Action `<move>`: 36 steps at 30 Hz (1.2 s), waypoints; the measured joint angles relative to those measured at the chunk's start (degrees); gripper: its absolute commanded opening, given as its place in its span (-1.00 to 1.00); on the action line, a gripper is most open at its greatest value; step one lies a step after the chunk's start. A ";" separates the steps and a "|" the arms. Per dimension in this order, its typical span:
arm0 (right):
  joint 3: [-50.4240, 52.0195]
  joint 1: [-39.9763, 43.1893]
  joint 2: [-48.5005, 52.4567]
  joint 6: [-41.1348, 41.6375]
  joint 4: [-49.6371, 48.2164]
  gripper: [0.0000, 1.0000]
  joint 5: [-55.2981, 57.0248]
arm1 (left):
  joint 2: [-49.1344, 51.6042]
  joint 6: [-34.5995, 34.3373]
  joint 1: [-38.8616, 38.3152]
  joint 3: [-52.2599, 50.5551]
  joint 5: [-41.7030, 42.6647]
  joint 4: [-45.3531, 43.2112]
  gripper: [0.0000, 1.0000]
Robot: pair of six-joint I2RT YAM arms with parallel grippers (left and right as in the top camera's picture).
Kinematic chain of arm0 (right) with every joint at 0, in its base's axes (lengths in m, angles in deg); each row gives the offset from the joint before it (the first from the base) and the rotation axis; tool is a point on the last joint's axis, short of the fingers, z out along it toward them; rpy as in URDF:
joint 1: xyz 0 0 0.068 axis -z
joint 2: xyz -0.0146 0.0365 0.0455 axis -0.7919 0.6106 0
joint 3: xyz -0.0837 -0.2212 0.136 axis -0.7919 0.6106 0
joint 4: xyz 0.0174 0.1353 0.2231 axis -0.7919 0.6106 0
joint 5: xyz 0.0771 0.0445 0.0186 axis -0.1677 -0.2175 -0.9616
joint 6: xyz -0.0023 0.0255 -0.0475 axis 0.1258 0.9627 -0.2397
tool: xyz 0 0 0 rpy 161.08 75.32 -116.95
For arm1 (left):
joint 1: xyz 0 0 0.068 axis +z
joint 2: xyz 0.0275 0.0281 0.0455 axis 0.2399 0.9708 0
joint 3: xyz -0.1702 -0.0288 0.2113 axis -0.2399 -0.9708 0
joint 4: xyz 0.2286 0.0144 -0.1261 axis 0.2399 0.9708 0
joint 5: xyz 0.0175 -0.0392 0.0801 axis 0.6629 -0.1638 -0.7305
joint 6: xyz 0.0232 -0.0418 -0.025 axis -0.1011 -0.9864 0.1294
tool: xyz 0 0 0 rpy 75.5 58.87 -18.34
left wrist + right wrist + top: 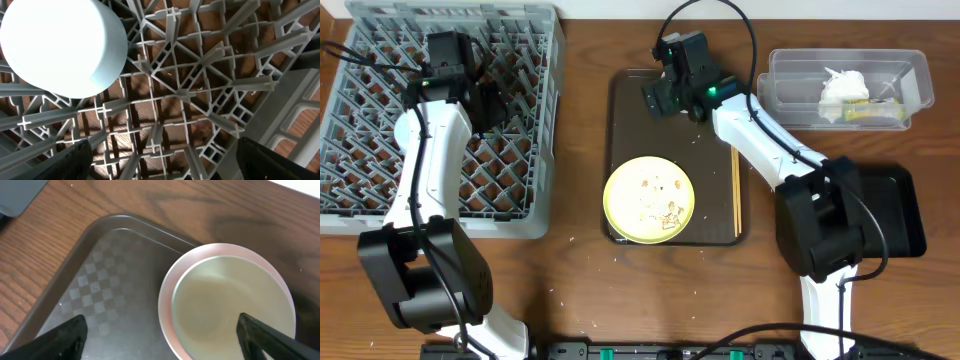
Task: Sort waste into correct bins and load items into the dishwasher
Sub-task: 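Reach the right gripper from the bin to the pink bowl, then lower the right gripper and grasp the white paper cup's rim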
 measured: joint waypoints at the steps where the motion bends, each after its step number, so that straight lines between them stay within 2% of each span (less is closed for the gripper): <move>1: 0.00 -0.02 0.02 -0.20 0.00 0.66 0.07 | 0.00 0.00 0.00 0.00 0.00 0.00 0.86; 4: 0.00 -0.11 0.20 -0.81 -0.07 0.50 0.22 | 0.00 0.00 0.00 0.00 0.00 0.00 0.86; 7: 0.00 -0.42 0.79 -1.46 -0.13 0.00 0.57 | 0.00 0.00 0.00 0.00 0.00 -0.02 0.86; 9: 0.00 -0.61 1.16 -0.83 -0.04 -0.16 0.57 | 0.00 0.00 0.00 0.00 0.00 0.00 0.86; 15: 0.00 -0.90 1.55 -1.20 -0.04 -0.24 0.79 | 0.00 0.00 0.00 0.00 0.00 0.00 0.86; 17: 0.00 -0.90 1.55 -1.18 0.00 -0.39 0.85 | 0.00 0.00 0.00 0.00 0.00 0.00 0.86; 20: 0.00 -0.90 1.57 -1.31 0.09 -0.49 1.07 | 0.00 0.00 0.00 0.00 0.00 0.00 0.86; 26: 0.00 -0.90 1.70 -1.33 0.42 -0.95 2.56 | 0.00 -0.02 0.00 0.00 0.00 0.00 0.86; 36: -0.74 -0.92 1.73 -1.44 0.72 -0.98 5.55 | 0.00 0.00 0.00 0.00 0.00 0.00 0.87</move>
